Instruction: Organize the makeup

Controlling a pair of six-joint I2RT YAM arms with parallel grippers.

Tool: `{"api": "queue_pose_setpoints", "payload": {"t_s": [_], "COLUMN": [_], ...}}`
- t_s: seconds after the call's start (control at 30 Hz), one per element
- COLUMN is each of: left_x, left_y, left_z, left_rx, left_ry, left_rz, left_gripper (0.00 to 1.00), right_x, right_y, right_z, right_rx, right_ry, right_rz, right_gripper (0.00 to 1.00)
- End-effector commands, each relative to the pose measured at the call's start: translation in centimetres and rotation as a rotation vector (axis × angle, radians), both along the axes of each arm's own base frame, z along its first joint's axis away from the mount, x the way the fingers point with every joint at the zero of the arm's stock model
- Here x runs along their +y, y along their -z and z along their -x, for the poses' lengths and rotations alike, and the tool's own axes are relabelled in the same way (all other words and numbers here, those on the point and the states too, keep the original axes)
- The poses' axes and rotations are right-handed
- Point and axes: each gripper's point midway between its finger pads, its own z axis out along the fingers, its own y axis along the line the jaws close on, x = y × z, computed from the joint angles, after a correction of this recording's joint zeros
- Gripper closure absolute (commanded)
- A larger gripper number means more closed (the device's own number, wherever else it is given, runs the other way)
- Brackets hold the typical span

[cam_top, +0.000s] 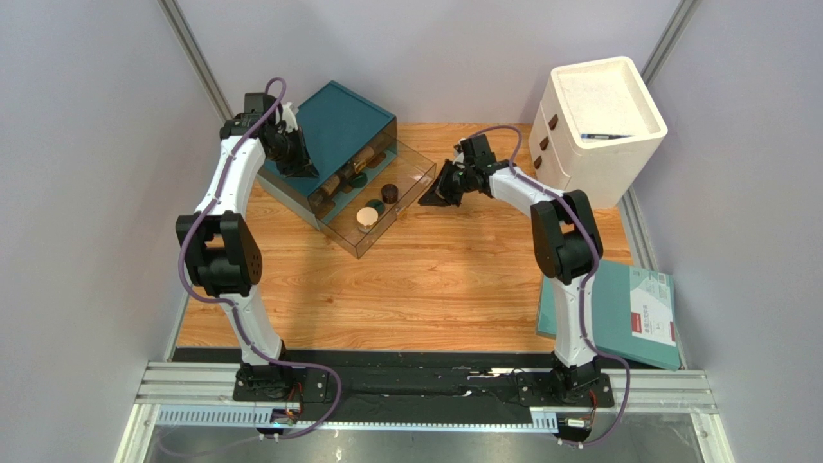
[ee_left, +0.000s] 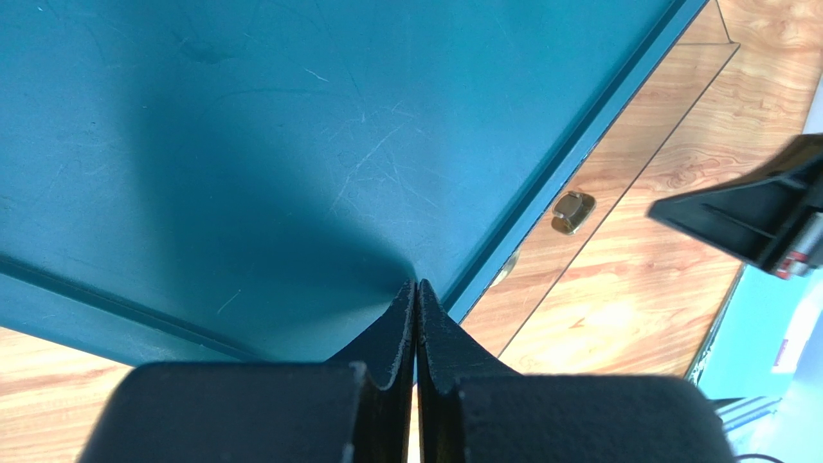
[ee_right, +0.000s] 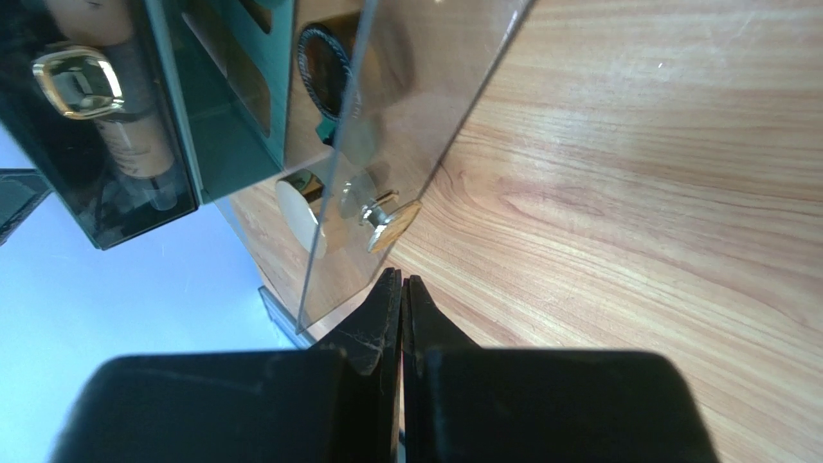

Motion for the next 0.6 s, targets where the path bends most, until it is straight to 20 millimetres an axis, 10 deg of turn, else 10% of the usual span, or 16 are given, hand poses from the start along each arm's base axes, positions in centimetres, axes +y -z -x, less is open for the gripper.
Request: {"api": "queue_pose_setpoints", "payload": {"t_s": [0.0,0.57], "left_x": [1.9,1.9], "left_y": [4.7,4.2], "left_z": [3.2,3.5], "left_rx": [0.216,0.211], "left_ry": [-0.024,-0.015], "left_rz": [-0.078,-0.087], "left_gripper": [1.00,1.00], "right_x": [1.9,10.5], "right_y": [0.3,1.0], "right_z": [-0.4,-4.7], "right_rx": [0.044,0.041], "right_ry": [-0.030,-0.076], "right_rz": [-0.077,-0.239], "right_gripper": [1.00,1.00]}}
